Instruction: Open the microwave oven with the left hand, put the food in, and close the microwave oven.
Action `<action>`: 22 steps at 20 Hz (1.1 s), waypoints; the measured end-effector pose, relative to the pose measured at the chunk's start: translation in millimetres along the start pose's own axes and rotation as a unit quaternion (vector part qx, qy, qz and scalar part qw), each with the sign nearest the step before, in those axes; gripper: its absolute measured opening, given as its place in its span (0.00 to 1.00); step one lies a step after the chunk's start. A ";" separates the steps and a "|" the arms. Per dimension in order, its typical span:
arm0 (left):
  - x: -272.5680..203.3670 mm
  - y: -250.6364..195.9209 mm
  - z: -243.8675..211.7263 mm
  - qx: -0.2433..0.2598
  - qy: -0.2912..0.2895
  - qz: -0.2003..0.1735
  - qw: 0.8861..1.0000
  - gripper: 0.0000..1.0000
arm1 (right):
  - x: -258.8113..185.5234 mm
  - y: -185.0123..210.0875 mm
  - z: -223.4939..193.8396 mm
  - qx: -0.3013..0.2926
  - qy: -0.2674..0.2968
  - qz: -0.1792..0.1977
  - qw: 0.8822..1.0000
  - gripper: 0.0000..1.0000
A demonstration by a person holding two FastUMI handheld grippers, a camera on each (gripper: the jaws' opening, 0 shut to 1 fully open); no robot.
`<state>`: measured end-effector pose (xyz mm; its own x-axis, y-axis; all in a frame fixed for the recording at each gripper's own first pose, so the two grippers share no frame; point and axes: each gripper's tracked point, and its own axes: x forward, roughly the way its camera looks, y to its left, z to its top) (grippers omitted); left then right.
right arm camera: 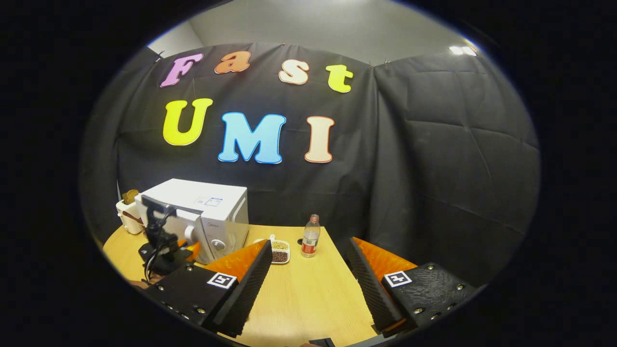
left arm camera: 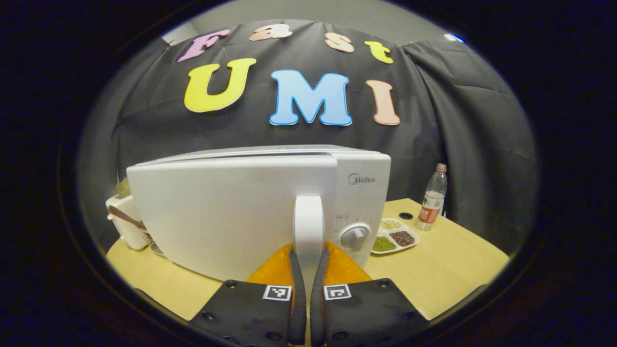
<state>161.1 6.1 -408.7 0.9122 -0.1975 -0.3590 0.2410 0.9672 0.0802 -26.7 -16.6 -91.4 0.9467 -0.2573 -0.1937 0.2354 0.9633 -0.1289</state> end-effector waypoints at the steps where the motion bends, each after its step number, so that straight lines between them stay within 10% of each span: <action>1: -12.6 1.6 -2.7 0.001 0.000 -0.008 1.000 0.10 | 0.2 2.6 1.6 0.000 -0.005 0.004 1.000 0.95; 22: -175.2 75.0 -45.6 0.026 0.064 -0.057 0.996 0.13 | -0.3 91.9 -3.0 -0.037 -0.014 0.076 0.996 0.96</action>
<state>4.2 120.5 -382.2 0.8285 -0.2810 -0.4844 0.3614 0.9291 0.0790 -6.0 71.8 -106.1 0.9761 -0.1063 -0.1898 0.0737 0.9825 -0.1713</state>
